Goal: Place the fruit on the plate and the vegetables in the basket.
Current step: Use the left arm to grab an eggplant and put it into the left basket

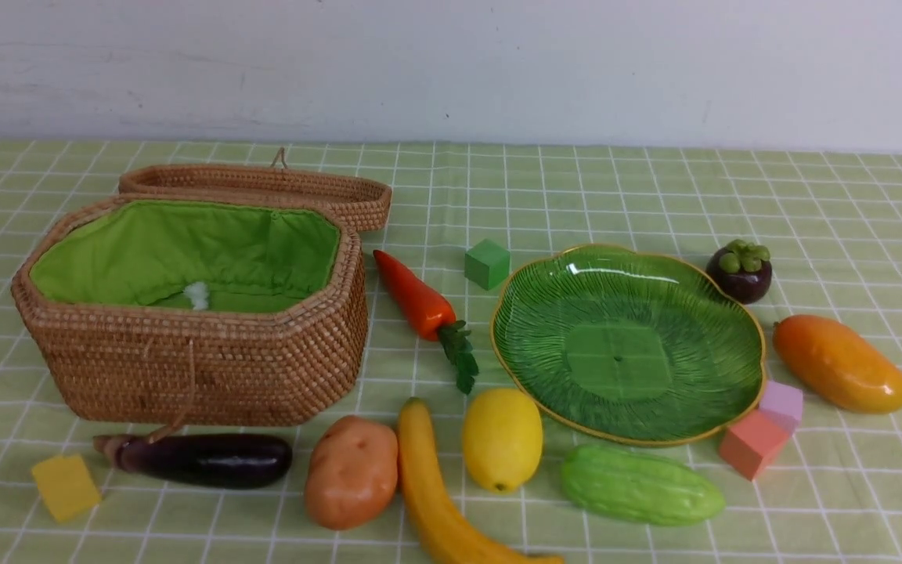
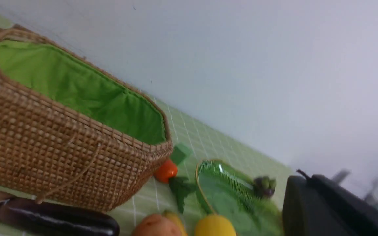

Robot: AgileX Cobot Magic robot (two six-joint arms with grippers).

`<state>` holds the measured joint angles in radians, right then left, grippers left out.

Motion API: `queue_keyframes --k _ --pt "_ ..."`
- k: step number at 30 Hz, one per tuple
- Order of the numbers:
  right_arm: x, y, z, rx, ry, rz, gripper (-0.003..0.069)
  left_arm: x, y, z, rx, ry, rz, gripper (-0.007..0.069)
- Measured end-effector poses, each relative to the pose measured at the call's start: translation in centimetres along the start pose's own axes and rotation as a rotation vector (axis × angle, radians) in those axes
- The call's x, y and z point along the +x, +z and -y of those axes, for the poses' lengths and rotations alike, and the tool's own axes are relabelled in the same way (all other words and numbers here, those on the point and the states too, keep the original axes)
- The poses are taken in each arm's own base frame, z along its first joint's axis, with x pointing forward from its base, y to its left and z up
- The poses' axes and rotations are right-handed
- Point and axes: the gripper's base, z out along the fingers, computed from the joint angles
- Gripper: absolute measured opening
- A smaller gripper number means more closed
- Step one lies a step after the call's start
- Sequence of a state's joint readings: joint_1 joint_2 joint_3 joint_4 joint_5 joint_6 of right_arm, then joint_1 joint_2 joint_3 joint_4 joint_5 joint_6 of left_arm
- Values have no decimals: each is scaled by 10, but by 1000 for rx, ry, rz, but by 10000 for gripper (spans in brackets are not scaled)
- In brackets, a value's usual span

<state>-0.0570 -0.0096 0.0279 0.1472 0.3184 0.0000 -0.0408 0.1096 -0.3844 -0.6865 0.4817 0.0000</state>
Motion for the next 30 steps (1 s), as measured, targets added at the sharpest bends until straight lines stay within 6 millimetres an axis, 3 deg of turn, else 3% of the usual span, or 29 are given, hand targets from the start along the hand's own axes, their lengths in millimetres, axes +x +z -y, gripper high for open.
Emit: queue_keyframes --k 5,8,13,15,17,21,24,25,27,30 --pt "-13 -1 -3 -61 339 130 240 -11 16 16 -1 136 -277 -13" --pt "-19 -2 -3 -87 498 198 239 -12 24 13 -28 159 -326 -13" --pt "-27 -7 -11 -148 591 131 195 -12 27 11 -39 226 -375 -13" --pt "-34 -11 -17 -183 555 68 166 -12 29 13 -29 259 -423 -13" --pt "-61 -24 -32 -269 402 -57 88 -16 36 21 14 338 -564 -13" --pt "-106 -45 -53 -416 128 -255 7 -20 55 32 46 496 -819 -13" --pt "-134 -55 -63 -494 -3 -367 -6 -23 71 39 52 602 -912 -13" --pt "-151 -64 -68 -534 -67 -391 -7 -22 80 42 57 653 -949 -13" --pt "-160 -69 -70 -567 -110 -405 -7 -20 87 44 60 682 -972 -13" --pt "-190 -89 -76 -669 -221 -332 -7 -12 104 44 43 755 -1038 -13"
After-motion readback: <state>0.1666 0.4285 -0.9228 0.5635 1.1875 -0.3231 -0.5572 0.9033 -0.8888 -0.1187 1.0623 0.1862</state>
